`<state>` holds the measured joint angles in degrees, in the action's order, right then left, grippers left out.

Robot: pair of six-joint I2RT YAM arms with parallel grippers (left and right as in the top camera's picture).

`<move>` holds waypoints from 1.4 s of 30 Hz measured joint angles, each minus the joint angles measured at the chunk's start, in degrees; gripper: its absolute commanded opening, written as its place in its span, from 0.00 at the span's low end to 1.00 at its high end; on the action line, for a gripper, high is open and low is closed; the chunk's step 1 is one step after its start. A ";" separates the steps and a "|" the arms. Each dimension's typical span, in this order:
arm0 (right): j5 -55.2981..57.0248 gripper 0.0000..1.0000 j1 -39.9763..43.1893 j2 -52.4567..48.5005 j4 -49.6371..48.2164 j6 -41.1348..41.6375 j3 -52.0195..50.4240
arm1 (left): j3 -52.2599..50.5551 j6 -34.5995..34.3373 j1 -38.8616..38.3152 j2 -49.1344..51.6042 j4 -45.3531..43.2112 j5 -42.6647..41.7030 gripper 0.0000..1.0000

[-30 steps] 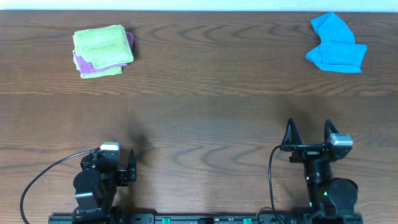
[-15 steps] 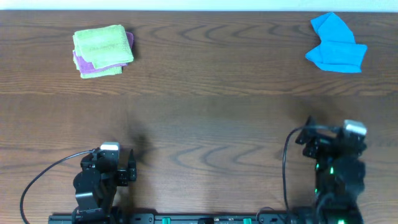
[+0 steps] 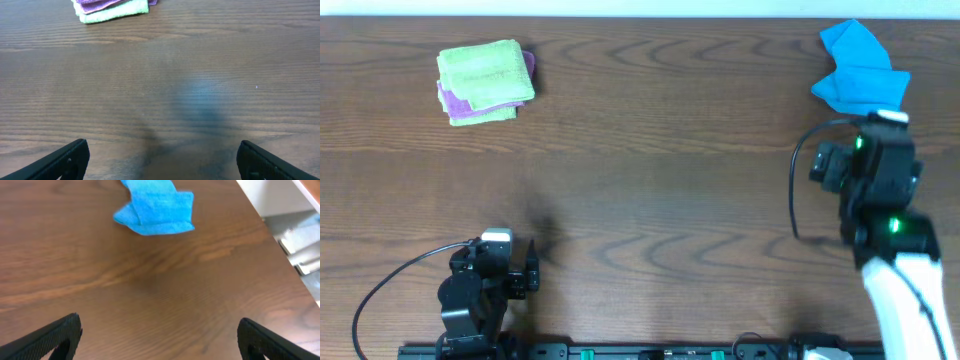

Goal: Fold the cloth
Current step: 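Reach the right gripper forward to the blue cloth at top right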

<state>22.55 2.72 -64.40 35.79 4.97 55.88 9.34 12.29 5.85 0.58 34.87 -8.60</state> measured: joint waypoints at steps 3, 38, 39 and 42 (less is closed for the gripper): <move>-0.55 0.99 2.99 -6.21 4.04 -0.37 5.14 | 0.00 -0.02 0.00 0.00 0.02 0.02 0.95; -32.72 0.99 14.21 -19.54 0.66 -3.06 11.37 | 0.00 0.00 0.00 0.00 0.00 0.00 0.95; -30.88 0.99 14.21 -19.54 -0.81 -3.06 11.37 | 0.00 0.00 0.00 0.00 0.02 0.02 0.95; -26.64 0.99 14.71 -19.63 -4.31 -3.06 11.28 | 0.00 0.00 0.00 0.00 0.00 0.02 0.95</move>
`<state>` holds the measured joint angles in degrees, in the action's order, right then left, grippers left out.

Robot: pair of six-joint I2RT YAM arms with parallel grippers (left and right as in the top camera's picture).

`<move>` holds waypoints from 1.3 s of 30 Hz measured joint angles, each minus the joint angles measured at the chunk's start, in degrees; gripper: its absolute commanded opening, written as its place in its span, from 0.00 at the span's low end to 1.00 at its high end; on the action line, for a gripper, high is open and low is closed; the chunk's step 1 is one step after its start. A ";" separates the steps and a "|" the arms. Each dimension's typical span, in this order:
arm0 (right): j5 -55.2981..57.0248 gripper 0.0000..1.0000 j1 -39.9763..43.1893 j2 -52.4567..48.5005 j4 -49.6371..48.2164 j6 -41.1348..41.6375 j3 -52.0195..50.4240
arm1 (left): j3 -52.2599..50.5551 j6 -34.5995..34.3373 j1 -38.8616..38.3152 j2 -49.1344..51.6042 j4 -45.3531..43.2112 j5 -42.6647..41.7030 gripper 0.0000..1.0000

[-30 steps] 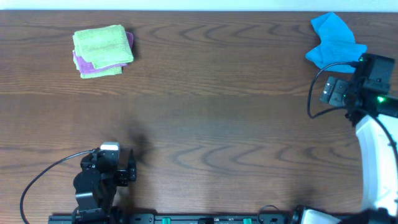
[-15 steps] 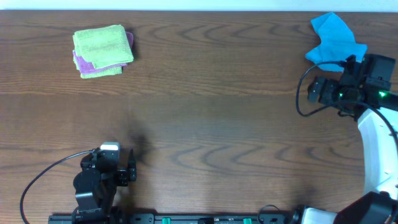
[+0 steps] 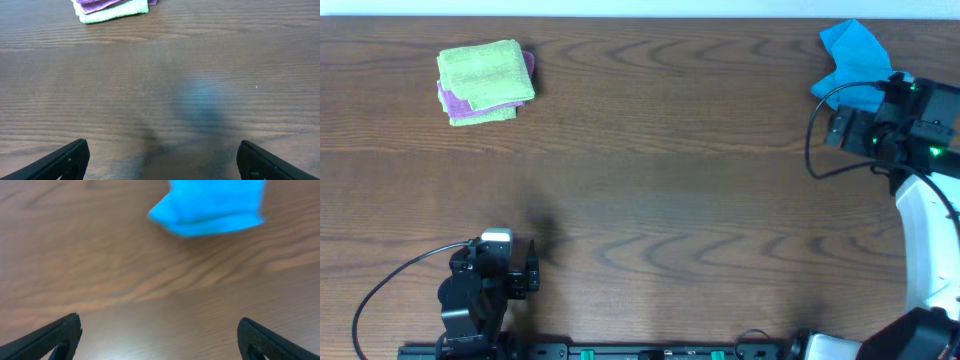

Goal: Fold the cloth
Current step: 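Reach the right gripper forward to the blue cloth at top right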

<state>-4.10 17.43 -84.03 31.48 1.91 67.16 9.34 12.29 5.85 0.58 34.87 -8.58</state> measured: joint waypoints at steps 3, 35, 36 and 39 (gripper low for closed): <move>2.27 0.99 1.77 -1.46 -3.10 0.02 -0.02 | 0.00 0.00 0.00 0.00 0.00 0.00 0.95; 2.14 0.99 5.49 -44.61 1.79 -0.02 37.88 | 0.00 0.00 0.00 0.00 0.00 0.00 0.95; 1.97 0.99 5.20 -45.59 2.49 -0.02 39.06 | 0.00 0.00 0.00 0.00 -0.02 0.00 0.95; 1.27 0.99 4.44 -49.48 4.68 -0.02 44.19 | 0.00 0.00 0.00 0.00 0.00 -0.02 0.95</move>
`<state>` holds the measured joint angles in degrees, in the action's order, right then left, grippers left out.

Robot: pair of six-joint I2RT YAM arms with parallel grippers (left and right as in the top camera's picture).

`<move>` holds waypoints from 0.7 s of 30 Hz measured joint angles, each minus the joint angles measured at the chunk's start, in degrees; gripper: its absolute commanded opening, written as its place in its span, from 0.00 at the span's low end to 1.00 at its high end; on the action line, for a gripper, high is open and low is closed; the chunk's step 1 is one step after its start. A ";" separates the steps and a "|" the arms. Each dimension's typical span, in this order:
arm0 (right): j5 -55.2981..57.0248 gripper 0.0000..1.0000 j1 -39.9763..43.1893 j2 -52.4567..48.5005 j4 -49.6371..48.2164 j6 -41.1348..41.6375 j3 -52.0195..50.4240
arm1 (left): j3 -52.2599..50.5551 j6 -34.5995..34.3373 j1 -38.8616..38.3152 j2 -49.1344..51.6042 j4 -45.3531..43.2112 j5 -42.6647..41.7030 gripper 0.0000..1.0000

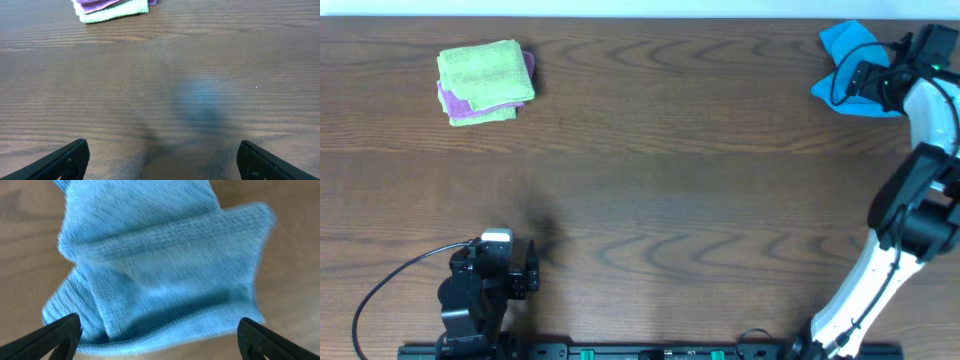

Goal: Fold the cloth
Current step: 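Reach the right gripper forward to the blue cloth at top right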

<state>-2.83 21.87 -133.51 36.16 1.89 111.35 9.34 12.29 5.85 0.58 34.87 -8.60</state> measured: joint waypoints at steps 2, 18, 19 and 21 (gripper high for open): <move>-0.22 0.99 -0.20 -2.23 2.29 0.00 3.45 | 0.00 0.00 0.00 0.00 0.02 0.02 0.95; -0.24 0.96 -0.42 -7.63 5.99 0.02 8.92 | 0.00 0.00 0.00 0.00 0.02 0.02 0.95; -0.24 0.95 -0.42 -7.78 5.81 0.02 8.92 | 0.00 0.00 0.00 0.00 0.00 0.00 0.95; -0.24 0.95 -0.42 -8.37 4.24 0.02 8.92 | 0.00 0.00 0.00 0.00 0.02 0.02 0.95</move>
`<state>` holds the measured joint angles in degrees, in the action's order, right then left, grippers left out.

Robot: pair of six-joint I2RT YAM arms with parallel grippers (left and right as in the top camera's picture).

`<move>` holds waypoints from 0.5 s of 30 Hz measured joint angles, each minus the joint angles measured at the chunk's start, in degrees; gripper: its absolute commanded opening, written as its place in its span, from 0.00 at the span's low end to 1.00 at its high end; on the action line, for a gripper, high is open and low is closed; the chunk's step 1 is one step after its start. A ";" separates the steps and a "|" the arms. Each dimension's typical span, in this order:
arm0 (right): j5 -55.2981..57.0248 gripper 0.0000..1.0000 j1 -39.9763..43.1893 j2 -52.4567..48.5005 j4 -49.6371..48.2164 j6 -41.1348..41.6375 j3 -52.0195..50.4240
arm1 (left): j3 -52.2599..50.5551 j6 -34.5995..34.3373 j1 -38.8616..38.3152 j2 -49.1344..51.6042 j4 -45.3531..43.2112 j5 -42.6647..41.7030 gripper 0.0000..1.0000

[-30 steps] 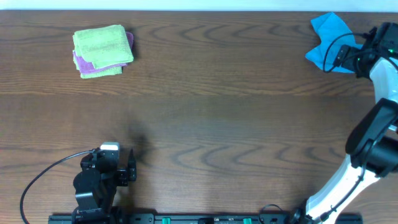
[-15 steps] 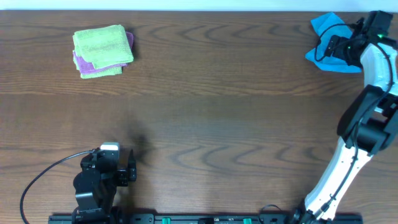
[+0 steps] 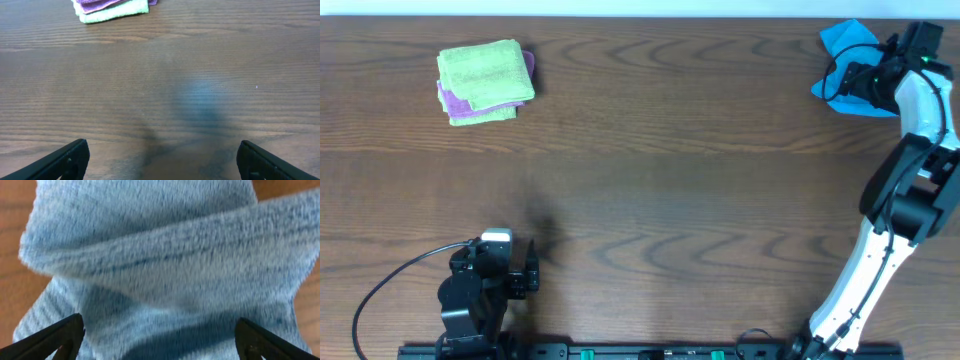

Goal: Fold the cloth
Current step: 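Reach the right gripper forward to the blue cloth at top right, then close the right gripper on the blue cloth edge and lift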

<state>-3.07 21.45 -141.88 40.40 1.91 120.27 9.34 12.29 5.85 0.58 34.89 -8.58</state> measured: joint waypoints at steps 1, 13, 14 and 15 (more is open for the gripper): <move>0.02 0.95 0.00 -0.24 -1.05 0.00 0.00 | 0.00 -0.02 0.00 0.00 -0.02 -0.02 0.95; 0.00 0.88 -0.42 -0.57 -7.72 0.15 0.00 | 0.00 0.00 0.00 0.00 -0.02 0.00 0.95; 0.00 0.86 -0.42 -0.59 -7.74 0.31 0.00 | 0.00 -0.02 0.00 0.00 -0.02 0.00 0.95; 0.00 0.84 -0.44 -0.66 -7.76 0.44 0.00 | 0.00 0.00 0.00 0.00 -0.02 0.00 0.95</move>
<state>-3.07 21.02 -142.54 32.64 2.35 120.27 9.34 12.29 5.85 0.58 34.87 -8.58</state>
